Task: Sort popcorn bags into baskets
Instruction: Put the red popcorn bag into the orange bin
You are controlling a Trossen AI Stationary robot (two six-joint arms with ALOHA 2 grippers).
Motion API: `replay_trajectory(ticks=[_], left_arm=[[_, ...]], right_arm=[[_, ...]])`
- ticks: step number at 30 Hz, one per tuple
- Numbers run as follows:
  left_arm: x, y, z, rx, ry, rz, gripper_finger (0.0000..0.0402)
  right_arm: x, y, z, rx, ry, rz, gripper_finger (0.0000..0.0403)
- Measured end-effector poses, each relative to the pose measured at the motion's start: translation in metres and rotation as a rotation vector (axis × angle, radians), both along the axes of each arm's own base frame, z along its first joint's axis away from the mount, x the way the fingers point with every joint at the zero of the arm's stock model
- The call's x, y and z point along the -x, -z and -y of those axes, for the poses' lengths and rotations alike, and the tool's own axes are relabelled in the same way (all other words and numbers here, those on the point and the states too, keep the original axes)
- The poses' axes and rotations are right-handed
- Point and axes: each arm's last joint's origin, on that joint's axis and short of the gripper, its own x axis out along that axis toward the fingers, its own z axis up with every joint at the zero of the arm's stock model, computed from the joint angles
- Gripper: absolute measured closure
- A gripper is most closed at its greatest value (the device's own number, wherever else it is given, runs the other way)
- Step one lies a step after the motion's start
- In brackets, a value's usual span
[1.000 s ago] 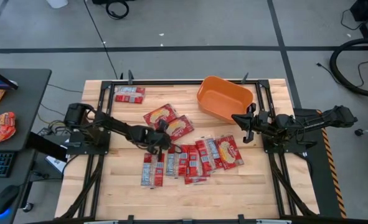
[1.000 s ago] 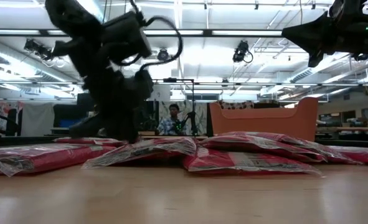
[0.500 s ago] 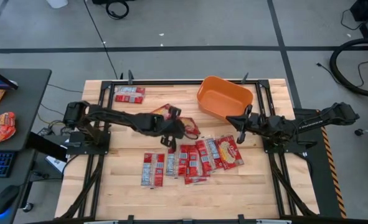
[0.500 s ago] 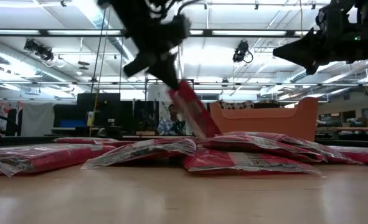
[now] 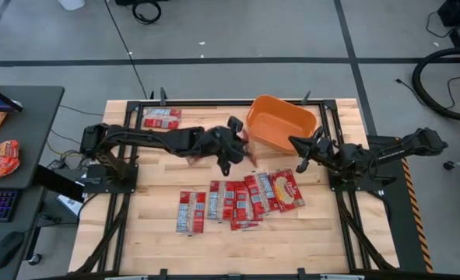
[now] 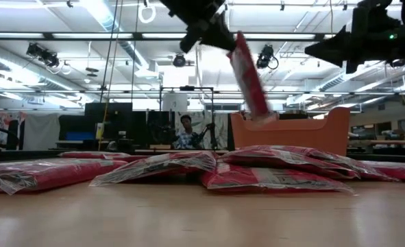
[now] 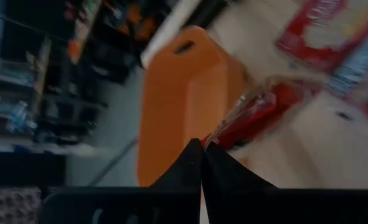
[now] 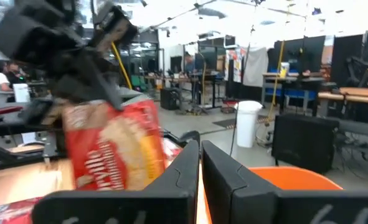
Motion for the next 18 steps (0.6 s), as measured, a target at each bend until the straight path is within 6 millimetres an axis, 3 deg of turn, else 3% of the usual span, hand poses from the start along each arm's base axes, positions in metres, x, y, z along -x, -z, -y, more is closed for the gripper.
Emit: replay_trajectory(ticks=[8,18], left_arm=[[-0.009,-0.014,-0.041,0.016,0.063,0.218,0.0400],[-0.044,0.026,-0.085,-0.106,0.129,0.362,0.0400]], right_arm=[[0.011,-0.011,-0.007,0.070,-0.010,0.048,0.0378],[0.017,-0.015,-0.012,0.122,-0.008,0.046,0.0378]])
